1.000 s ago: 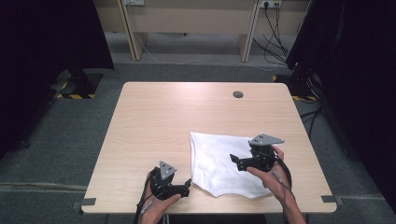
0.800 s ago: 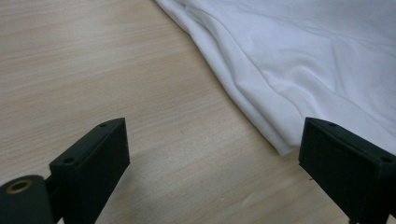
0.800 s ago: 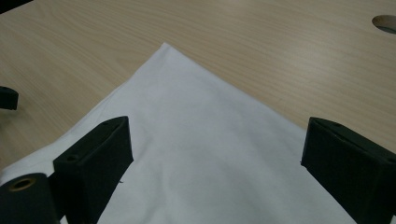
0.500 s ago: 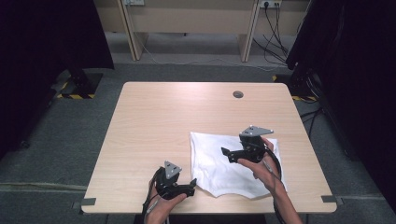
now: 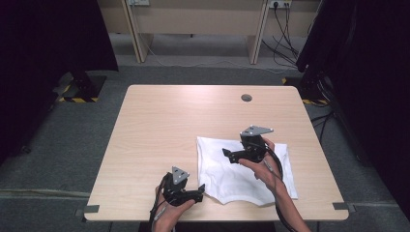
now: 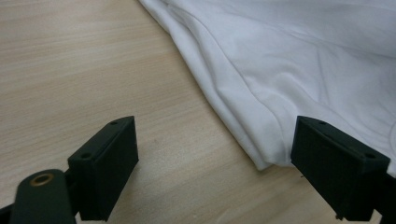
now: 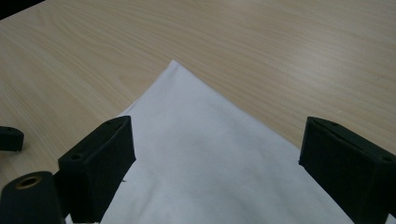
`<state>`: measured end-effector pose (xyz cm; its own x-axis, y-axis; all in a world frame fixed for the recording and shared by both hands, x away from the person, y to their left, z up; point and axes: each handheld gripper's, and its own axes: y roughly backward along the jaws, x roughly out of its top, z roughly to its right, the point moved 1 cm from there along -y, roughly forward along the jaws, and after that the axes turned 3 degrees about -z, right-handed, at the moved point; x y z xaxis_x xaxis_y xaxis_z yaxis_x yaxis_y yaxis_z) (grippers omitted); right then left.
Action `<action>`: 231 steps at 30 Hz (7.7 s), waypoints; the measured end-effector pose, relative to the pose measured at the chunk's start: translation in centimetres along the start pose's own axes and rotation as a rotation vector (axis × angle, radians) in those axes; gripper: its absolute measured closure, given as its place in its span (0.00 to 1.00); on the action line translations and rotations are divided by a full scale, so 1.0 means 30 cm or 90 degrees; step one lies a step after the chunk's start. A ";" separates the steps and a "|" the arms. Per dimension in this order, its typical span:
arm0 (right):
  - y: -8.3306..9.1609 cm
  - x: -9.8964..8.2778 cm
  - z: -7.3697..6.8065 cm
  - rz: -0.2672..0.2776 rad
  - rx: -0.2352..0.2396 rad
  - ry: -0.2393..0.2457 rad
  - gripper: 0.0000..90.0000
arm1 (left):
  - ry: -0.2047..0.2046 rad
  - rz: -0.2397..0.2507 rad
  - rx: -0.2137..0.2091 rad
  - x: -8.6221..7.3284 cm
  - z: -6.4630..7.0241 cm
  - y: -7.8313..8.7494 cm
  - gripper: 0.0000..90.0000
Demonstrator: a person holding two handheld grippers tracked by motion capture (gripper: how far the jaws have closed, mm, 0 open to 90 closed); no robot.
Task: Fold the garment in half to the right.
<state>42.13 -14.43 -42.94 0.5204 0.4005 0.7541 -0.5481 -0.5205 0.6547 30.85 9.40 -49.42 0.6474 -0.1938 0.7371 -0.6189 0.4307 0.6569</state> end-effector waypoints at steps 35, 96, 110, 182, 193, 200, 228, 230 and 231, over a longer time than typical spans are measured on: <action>-0.174 0.187 -0.045 -0.052 0.011 0.047 0.15 | 0.003 -0.007 -0.002 0.018 0.023 -0.028 0.19; -0.402 0.169 -0.067 -0.093 0.050 0.110 0.88 | -0.081 0.032 -0.027 0.034 0.092 -0.037 0.86; -0.335 0.208 -0.052 -0.054 0.037 0.097 0.95 | -0.090 0.077 -0.024 0.059 0.106 -0.004 0.90; 0.171 -0.067 0.429 0.048 -0.039 -0.093 0.95 | -0.200 0.149 -0.217 0.319 0.579 -0.142 0.91; 0.168 -0.164 0.484 0.029 -0.056 -0.125 0.93 | -0.200 0.132 -0.262 0.307 0.638 -0.210 0.80; 0.183 -0.193 0.502 0.025 -0.069 -0.139 0.79 | -0.195 0.139 -0.222 0.314 0.592 -0.187 0.54; 0.296 -0.300 0.380 0.018 -0.071 -0.157 0.45 | -0.130 0.134 -0.075 0.231 0.238 -0.055 0.13; 0.304 -0.323 0.366 0.017 -0.064 -0.155 0.45 | -0.121 0.138 -0.059 0.216 0.196 -0.038 0.12; 0.307 -0.344 0.352 0.013 -0.059 -0.157 0.45 | -0.121 0.138 -0.059 0.216 0.196 -0.038 0.12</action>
<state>38.62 -31.34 -45.24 0.6459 0.1890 0.7396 -0.6120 -0.4510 0.6497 33.15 2.46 -44.46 0.4034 -0.2466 0.8812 -0.6847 0.5575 0.4695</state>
